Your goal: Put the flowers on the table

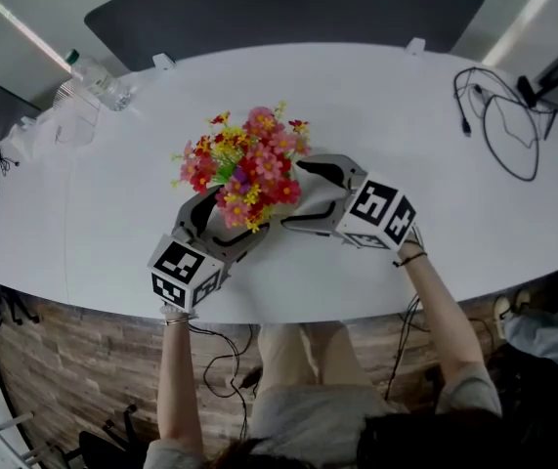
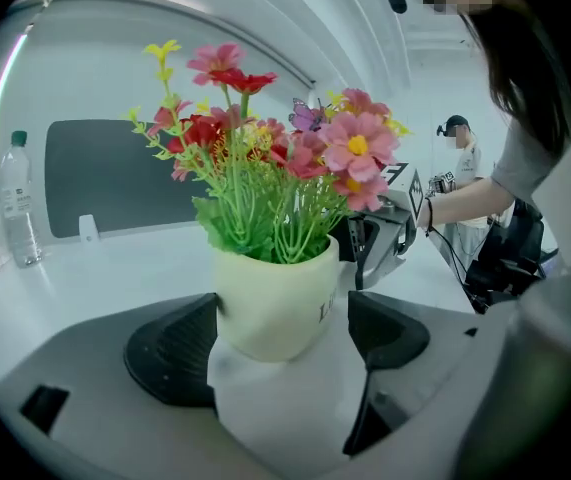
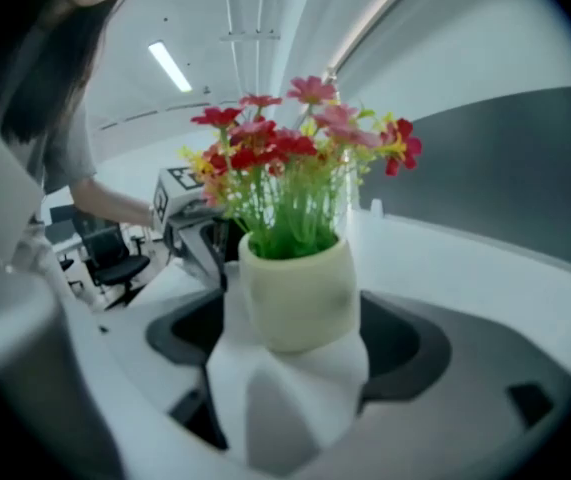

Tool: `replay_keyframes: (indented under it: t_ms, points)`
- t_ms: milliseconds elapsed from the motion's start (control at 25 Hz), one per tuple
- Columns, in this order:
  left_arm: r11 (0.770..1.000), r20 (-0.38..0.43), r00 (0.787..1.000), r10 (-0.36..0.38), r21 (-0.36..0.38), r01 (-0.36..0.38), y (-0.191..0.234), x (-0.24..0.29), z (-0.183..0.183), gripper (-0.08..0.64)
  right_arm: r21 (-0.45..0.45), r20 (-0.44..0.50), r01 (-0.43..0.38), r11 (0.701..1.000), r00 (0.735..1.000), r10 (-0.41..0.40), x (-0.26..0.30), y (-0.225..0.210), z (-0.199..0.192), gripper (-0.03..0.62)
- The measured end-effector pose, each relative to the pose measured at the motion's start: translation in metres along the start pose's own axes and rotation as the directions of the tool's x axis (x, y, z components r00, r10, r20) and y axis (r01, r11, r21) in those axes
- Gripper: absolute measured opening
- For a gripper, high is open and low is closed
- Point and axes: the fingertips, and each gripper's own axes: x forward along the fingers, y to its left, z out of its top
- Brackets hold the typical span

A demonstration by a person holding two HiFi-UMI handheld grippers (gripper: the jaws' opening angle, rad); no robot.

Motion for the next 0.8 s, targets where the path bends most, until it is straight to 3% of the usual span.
replay_keyframes:
  t_ms: [320,440,800]
  points:
    - [0.998,-0.018,0.999,0.046,-0.036,-0.047,-0.006,-0.007,-0.005,0.375,0.039,0.009,0.030,0.999,0.999,-0.031,-0.014,0.004,0.000,0.424]
    - [0.997,-0.027,0.998,0.058,-0.041,-0.059,-0.008,-0.010,-0.007,0.357,0.023,0.009,0.037,0.999,0.999,-0.037,-0.016,0.008,0.003,0.323]
    - [0.994,-0.023,0.996,0.090,-0.061,-0.091,-0.026,-0.022,-0.007,0.271,0.029,0.007,0.050,0.998,0.999,-0.050,-0.025,0.022,0.007,0.233]
